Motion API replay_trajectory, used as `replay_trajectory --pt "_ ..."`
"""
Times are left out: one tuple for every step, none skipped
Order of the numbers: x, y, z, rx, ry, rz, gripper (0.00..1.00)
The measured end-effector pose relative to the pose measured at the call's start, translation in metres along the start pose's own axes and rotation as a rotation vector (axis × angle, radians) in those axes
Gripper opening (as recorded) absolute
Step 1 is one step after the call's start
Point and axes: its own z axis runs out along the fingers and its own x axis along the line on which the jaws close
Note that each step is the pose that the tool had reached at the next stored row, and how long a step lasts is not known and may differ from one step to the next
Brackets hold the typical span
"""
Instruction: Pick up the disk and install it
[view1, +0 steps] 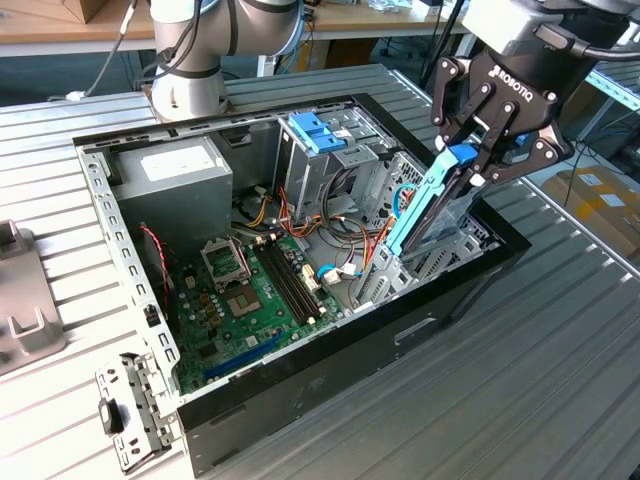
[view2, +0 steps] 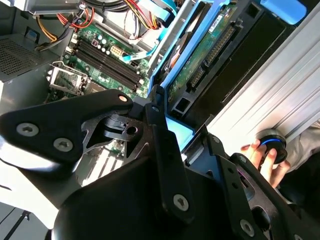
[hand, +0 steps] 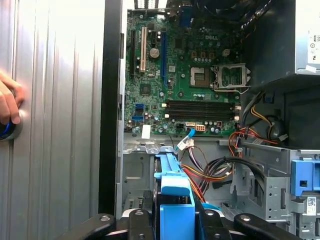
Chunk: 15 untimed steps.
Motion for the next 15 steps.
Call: replay_trajectory --pt "0.0000 0.0000 0.0007 0.0000 0.0001 0.000 0.37" --pt "0.0001 -0.0001 0.0013 0.0000 0.0001 0.000 0.37" --pt "0.0001 0.0000 0.0017 0.0000 0.0000 0.000 0.37" --pt "0.0002 -0.0001 0.0025 0.0000 0.0001 0.000 0.37" --pt "0.0002 -0.0001 0.0030 0.0000 0.0000 0.000 0.37" --pt "0.0002 -0.0001 0.0035 0.0000 0.0001 0.000 0.37" --pt "0.0003 -0.0001 0.0042 0.0000 0.0000 0.000 0.37" --pt "0.0003 -0.0002 0.0048 0.0000 0.0000 0.000 0.37" --pt "0.0003 -0.0002 0.0053 0.0000 0.0000 0.000 0.37" --pt "0.0004 -0.0002 0.0066 0.0000 0.0000 0.000 0.37" --pt "0.0005 -0.0002 0.0075 0.0000 -0.0001 0.000 0.37" --pt "0.0006 -0.0002 0.0082 0.0000 0.0000 0.000 0.37" --pt "0.0006 -0.0003 0.0086 0.0000 0.0000 0.000 0.37" --pt "0.0007 -0.0003 0.0102 0.0000 0.0000 0.000 0.37" --pt "0.0007 -0.0003 0.0112 0.0000 0.0000 0.000 0.37"
